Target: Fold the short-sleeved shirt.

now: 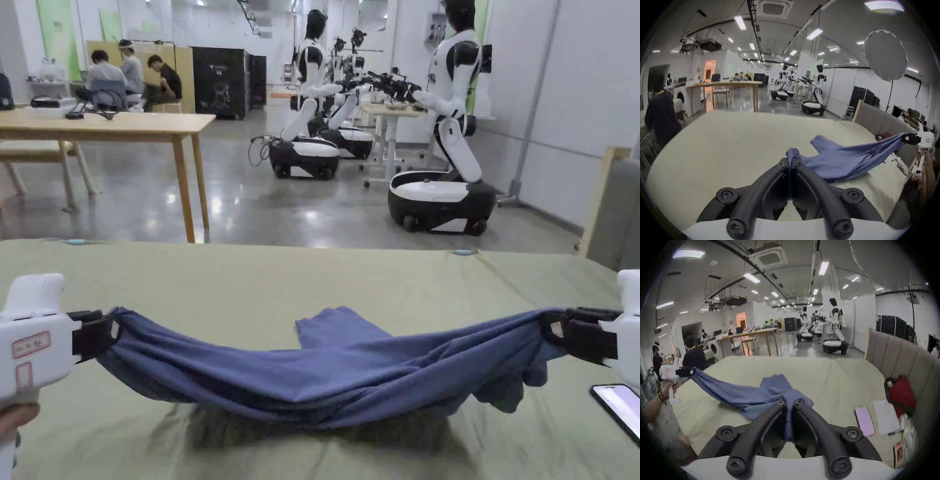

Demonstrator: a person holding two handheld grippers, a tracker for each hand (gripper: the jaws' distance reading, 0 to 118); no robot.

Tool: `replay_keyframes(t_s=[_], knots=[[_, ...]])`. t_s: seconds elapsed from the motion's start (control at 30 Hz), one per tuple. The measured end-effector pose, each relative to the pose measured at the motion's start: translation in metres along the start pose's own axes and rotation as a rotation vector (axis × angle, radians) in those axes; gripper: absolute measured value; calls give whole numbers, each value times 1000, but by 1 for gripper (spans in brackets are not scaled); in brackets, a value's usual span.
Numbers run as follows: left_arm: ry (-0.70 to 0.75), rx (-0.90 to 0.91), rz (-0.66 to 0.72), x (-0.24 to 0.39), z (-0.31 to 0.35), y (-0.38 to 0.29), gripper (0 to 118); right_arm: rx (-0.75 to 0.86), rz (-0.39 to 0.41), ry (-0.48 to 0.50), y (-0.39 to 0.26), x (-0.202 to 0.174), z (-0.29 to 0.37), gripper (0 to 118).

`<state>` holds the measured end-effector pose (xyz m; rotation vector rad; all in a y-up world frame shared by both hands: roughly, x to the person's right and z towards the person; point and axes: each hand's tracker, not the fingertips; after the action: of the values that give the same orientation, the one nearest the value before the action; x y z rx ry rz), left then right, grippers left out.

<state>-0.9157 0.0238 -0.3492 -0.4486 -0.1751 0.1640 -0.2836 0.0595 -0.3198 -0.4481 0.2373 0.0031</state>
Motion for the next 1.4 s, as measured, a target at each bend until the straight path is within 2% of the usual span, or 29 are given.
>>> replay_keyframes(t_s=[0.17,0.3,0.47,0.57,0.63,0.67,0.7,0.73,0.77,0.8,0.83,0.87,0.93,0.97,1.0,1.03,1.07,1.1,1.13,1.17,1.27,1.4], knots=[[-20,-116,72,-10,53,-85,0,-113,-14,9,-78,3,64,5],[-1,-209,118,-22,73,-142,0,-228,77,-84,-133,-1,88,5],[-7,-347,134,-28,59,-187,0,-366,59,-118,-178,8,64,5],[11,-311,81,-18,58,-192,0,-401,35,-101,-188,11,50,5],[11,-303,94,-18,57,-187,0,-423,29,-91,-194,19,43,5],[24,-298,103,-19,59,-186,7,-418,31,-82,-195,21,43,9],[44,-294,103,-18,60,-185,18,-395,40,-61,-196,22,45,23],[62,-300,99,-17,61,-182,47,-321,41,-69,-196,21,51,57],[71,-306,89,-16,64,-178,100,-290,14,-79,-193,23,56,110],[60,-312,82,-18,69,-176,118,-270,4,-127,-189,24,62,118],[46,-290,69,-17,84,-174,118,-195,-17,-124,-180,23,75,114],[34,-231,31,-14,97,-167,117,-165,-51,-109,-173,20,88,114],[65,-183,-2,-10,126,-157,117,-111,-69,-113,-157,8,111,114],[63,-154,0,-7,144,-152,114,-84,-61,-112,-150,-1,124,111],[58,-118,13,-5,162,-150,103,-62,-47,-107,-148,-11,145,103],[43,-65,21,-4,178,-149,77,-27,-34,-93,-145,-21,155,82],[38,-26,13,-2,190,-148,15,13,-21,-74,-141,-31,164,28],[64,-46,25,1,197,-150,0,34,-12,-55,-138,-40,169,0],[142,-70,25,2,202,-155,0,32,-12,-57,-136,-52,180,0],[122,-61,31,3,201,-158,0,51,-16,-60,-134,-62,183,0],[86,-114,27,0,186,-164,0,91,-40,33,-127,-80,189,0],[74,-188,-8,-17,138,-166,0,99,-8,59,-120,-95,189,0]])
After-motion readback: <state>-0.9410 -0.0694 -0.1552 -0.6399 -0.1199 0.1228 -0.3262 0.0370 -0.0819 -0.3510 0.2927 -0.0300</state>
